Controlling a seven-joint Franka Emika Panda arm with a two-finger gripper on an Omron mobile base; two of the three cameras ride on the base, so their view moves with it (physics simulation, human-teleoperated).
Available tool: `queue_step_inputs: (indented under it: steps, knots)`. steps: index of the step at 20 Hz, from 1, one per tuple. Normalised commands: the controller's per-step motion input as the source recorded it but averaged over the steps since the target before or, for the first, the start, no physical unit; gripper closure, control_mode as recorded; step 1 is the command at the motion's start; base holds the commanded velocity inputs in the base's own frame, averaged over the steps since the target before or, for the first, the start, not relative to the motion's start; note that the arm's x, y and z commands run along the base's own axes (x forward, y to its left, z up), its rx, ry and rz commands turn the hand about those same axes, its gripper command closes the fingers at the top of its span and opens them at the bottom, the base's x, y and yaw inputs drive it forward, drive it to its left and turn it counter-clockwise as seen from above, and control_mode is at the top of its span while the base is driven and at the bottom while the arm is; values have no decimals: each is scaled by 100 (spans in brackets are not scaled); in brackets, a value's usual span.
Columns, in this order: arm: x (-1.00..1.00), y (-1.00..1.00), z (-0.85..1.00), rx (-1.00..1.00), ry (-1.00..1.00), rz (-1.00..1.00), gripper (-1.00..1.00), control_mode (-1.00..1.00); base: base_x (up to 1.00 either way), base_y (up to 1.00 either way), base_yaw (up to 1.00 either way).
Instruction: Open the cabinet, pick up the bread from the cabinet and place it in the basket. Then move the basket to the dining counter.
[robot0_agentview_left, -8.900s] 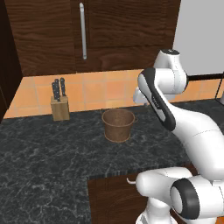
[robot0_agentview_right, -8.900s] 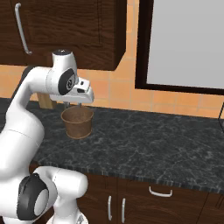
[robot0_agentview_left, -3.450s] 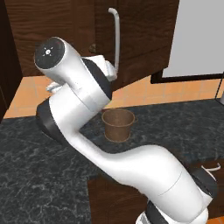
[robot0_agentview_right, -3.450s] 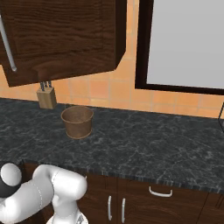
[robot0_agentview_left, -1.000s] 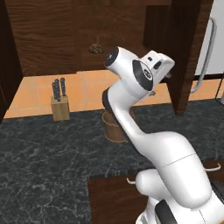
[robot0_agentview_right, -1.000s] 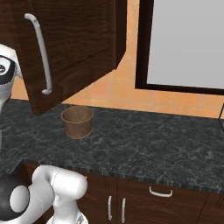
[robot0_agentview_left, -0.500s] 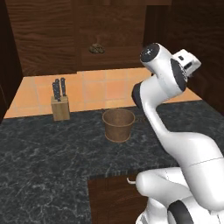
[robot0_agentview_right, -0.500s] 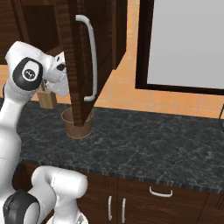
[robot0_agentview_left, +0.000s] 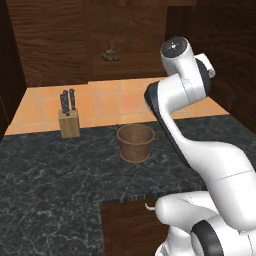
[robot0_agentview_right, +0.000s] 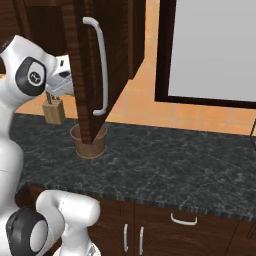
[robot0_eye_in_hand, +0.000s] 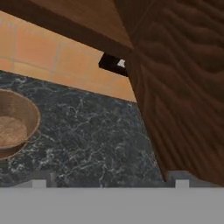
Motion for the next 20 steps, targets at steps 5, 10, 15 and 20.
queue_step_inputs:
  steps: [5,10,15,20]
  knots:
    - [65,66,31,23,-11,2,-100,-100,0,0,0]
    - [44,29,31,29,-10,6,-100,-100,0,0,0]
    - [73,34,8,23,-16,25,-100,-100,0,0,0]
    - [74,36,0,15,-28,32,-100,-100,0,0,0]
